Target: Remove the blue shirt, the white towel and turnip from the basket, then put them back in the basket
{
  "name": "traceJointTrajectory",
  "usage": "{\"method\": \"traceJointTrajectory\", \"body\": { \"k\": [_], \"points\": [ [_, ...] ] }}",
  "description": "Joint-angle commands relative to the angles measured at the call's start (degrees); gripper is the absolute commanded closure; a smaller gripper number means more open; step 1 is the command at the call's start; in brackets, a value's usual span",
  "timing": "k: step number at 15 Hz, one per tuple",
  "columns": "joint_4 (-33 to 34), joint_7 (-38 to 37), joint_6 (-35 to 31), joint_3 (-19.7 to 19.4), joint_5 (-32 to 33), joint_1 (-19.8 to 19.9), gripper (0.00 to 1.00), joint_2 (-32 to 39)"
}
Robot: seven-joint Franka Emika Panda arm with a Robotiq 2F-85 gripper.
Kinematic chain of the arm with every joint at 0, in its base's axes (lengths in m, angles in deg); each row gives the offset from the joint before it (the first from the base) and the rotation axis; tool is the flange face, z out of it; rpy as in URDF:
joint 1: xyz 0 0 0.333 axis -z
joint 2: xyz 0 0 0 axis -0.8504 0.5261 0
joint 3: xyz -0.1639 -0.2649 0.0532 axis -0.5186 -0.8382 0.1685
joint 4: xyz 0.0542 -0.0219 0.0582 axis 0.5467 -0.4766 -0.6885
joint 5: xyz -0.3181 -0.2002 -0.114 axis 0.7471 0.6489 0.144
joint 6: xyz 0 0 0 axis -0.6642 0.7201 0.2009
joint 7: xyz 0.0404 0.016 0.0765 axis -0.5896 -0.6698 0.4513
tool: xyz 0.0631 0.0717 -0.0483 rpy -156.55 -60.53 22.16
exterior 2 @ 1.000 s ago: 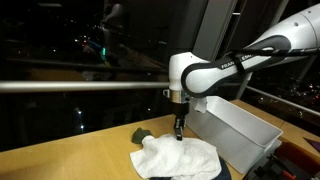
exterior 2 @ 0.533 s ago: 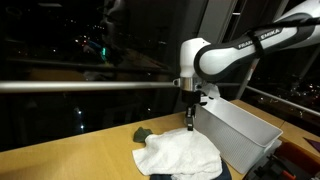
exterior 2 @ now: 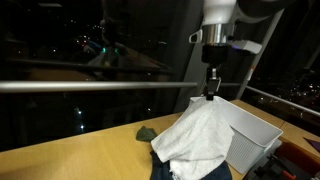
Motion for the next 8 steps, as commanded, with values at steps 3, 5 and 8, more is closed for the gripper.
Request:
{"method": "traceJointTrajectory", "body": {
  "k": [3, 5, 8],
  "points": [
    [-0.2, -3.0, 7.7, 0.0, 5.1, 0.1, 0.99, -14.7],
    [0.6, -3.3, 10.5, -0.3, 6.6, 1.4, 0.99, -19.2],
    [1.2, -1.6, 14.5, -1.6, 6.6, 4.5, 0.99, -26.0]
  ]
}}
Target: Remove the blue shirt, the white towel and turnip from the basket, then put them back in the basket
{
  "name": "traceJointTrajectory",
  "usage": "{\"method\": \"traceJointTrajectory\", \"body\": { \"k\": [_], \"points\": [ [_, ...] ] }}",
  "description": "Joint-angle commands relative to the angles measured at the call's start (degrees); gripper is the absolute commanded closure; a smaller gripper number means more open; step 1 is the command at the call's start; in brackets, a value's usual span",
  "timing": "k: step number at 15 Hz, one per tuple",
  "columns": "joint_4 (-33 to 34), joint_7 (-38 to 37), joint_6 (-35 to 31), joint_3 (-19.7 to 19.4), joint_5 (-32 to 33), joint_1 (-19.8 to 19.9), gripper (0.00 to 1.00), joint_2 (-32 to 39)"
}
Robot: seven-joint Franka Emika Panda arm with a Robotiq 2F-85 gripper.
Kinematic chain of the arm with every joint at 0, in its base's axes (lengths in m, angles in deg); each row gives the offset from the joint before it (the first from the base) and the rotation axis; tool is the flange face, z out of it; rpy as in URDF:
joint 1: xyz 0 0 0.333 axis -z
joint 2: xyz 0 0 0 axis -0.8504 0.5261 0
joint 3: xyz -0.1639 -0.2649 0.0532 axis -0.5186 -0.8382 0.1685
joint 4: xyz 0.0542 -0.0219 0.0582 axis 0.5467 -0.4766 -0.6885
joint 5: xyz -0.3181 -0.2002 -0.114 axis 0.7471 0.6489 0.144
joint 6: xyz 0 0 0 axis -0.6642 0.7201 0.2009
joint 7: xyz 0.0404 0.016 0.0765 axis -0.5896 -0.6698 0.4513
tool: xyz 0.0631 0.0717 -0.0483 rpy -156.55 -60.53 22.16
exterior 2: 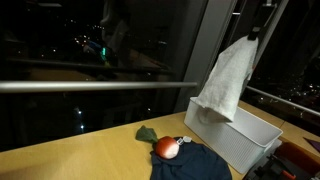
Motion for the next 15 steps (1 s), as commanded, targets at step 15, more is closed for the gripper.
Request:
{"method": "traceJointTrajectory", "body": {
  "k": [15],
  "points": [
    [-7.6, 14.0, -0.3, -12.5, -4.5, 12.6, 0.99, -13.3]
  ]
}}
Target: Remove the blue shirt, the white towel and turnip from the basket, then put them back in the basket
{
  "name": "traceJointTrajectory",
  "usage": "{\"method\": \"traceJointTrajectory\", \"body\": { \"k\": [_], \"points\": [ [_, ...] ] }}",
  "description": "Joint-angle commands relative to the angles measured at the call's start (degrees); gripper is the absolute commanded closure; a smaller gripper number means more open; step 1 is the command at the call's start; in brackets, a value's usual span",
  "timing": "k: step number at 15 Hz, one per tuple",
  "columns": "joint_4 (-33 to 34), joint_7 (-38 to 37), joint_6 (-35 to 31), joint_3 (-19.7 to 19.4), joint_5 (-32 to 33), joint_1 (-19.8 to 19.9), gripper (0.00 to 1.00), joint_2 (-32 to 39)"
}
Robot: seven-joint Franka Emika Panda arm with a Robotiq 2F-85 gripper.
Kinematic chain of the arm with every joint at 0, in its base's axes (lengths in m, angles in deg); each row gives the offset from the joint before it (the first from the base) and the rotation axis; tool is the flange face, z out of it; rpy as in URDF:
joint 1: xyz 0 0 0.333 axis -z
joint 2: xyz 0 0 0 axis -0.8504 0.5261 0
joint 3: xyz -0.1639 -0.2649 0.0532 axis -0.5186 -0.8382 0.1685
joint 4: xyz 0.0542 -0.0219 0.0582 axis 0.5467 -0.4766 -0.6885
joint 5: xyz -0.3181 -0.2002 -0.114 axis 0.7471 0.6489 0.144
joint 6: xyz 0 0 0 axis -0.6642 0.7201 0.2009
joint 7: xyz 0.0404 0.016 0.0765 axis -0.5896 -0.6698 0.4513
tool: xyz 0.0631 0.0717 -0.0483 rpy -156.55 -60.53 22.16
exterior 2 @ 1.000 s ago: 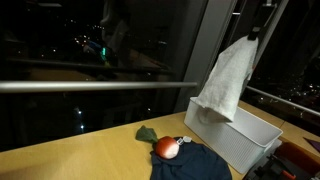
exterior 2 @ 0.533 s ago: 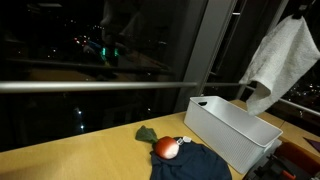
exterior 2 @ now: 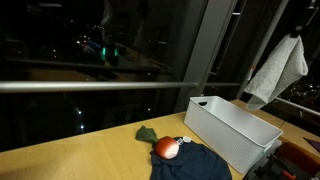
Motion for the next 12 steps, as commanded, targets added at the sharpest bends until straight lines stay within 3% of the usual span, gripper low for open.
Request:
{"method": "traceJointTrajectory", "body": {
  "k": [1, 12],
  "points": [
    [-2.4, 1.3, -1.9, -0.4, -1.6, 0.5, 0.99, -1.0],
    [-9.4, 2.2, -4.4, 0.8, -3.8, -0.9, 0.99, -2.6]
  ]
}}
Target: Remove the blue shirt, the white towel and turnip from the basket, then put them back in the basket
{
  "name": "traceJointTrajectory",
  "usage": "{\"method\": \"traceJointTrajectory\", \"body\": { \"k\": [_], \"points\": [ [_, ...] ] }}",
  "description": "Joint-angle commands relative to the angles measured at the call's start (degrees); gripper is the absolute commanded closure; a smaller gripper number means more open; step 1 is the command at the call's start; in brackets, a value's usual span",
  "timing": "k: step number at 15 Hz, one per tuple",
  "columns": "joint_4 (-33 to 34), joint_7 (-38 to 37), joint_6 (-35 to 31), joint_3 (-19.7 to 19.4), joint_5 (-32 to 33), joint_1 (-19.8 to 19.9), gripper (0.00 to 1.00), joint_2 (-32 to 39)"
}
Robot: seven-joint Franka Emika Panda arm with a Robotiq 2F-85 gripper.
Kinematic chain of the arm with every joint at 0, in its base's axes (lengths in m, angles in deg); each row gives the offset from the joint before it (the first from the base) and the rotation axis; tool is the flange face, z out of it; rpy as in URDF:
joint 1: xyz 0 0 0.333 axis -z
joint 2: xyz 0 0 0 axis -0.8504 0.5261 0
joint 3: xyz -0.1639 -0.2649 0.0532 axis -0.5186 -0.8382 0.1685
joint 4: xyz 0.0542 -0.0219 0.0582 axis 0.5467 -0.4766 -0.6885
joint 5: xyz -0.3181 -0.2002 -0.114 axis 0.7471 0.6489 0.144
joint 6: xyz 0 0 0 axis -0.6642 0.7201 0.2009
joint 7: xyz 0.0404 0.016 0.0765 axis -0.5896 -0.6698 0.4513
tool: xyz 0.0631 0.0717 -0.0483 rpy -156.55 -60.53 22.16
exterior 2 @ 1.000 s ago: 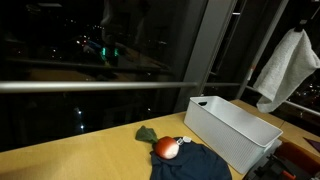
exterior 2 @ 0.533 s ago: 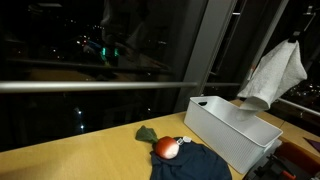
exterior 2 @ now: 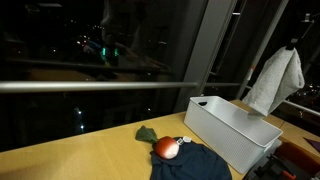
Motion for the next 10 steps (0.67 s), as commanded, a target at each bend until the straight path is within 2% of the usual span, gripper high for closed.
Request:
{"method": "traceJointTrajectory", "body": {
  "k": [1, 3, 4, 5, 6, 10],
  "points": [
    [-3.5, 1.1, -2.2, 0.4, -1.1, -0.3, 0.99, -1.9],
    [-4.7, 1.5, -2.4, 0.3, -1.2, -0.2, 0.99, -2.1],
    [-5.4, 1.7, -2.7, 0.1, -1.4, -0.1, 0.69, -2.4],
    [-6.1, 1.8, -3.1, 0.0, -1.6, -0.1, 0.68, -2.6],
    [-7.0, 1.8, -3.5, -0.1, -1.9, -0.1, 0.63, -3.1],
    [-10.0, 1.4, -4.6, 0.6, -2.9, -0.8, 0.34, -4.4]
  ]
}}
